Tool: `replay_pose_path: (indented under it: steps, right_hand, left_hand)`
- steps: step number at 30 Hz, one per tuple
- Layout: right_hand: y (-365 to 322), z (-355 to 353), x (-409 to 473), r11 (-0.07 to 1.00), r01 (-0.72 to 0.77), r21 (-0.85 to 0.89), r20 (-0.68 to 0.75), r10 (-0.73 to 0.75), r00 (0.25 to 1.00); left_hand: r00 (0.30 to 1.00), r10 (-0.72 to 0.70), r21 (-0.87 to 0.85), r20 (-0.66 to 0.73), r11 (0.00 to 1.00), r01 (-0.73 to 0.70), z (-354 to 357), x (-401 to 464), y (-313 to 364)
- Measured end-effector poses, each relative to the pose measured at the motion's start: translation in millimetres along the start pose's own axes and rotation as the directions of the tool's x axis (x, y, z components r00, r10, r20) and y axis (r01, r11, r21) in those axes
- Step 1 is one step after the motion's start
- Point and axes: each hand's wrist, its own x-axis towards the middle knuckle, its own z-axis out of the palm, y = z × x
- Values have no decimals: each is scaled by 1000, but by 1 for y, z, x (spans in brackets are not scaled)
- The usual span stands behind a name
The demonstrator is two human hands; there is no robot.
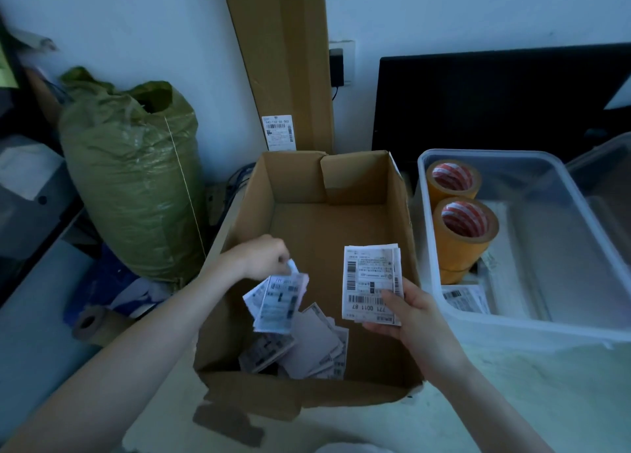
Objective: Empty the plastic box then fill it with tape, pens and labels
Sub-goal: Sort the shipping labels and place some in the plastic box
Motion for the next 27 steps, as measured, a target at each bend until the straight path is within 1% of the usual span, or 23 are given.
replay_pose_path:
  steps: [2, 4, 6, 8, 10, 12, 15, 17, 20, 23, 25, 27]
  right_hand:
    - [1, 0, 1, 1000, 8, 10, -12, -8, 1000]
    - [1, 1, 1, 1000, 14, 11, -31, -13, 999]
    - [0, 2, 2, 1000, 19, -1, -51, -19, 999]
    - [0, 3, 4, 1000, 16, -9, -58, -16, 998]
    - [-1, 4, 5, 1000, 0, -16, -51, -1, 999]
    - [-2, 6, 5, 1000, -15, -3, -19, 15, 1000]
    - [-4, 8, 4, 998, -20, 56, 79, 15, 997]
    - [-4, 7, 4, 998, -12, 55, 149, 4, 989]
    - [-7, 6, 8, 999, 0, -33, 229, 8, 973]
    - [-16, 7, 18, 986, 30, -164, 252, 12, 968]
    - [-23, 8, 30, 941, 101, -323, 237, -23, 971]
    - [-27, 12, 46, 854, 185, -487, 239, -73, 968]
  left_hand:
    - [994, 48, -75, -100, 996, -56, -13, -12, 4]
    - [982, 85, -156, -166, 982, -111, -23, -21, 5]
    - [973, 106, -244, -206, 957, -156, -29, -29, 7]
    - [961, 141, -345, -237, 913, -219, -33, -37, 10]
    - [951, 170, -404, -259, 875, -267, -32, -42, 13]
    - [942, 185, -435, -279, 850, -296, -28, -43, 18]
    - [929, 204, -447, -308, 831, -331, -17, -39, 28]
    - [912, 224, -452, -344, 812, -369, -9, -36, 36]
    - [889, 207, -491, -410, 771, -406, 1, -30, 47]
    - [869, 120, -488, -481, 787, -379, 10, -22, 48]
    - [845, 73, -459, -530, 813, -358, 15, -13, 43]
    - [839, 74, -437, -539, 827, -353, 21, -2, 37]
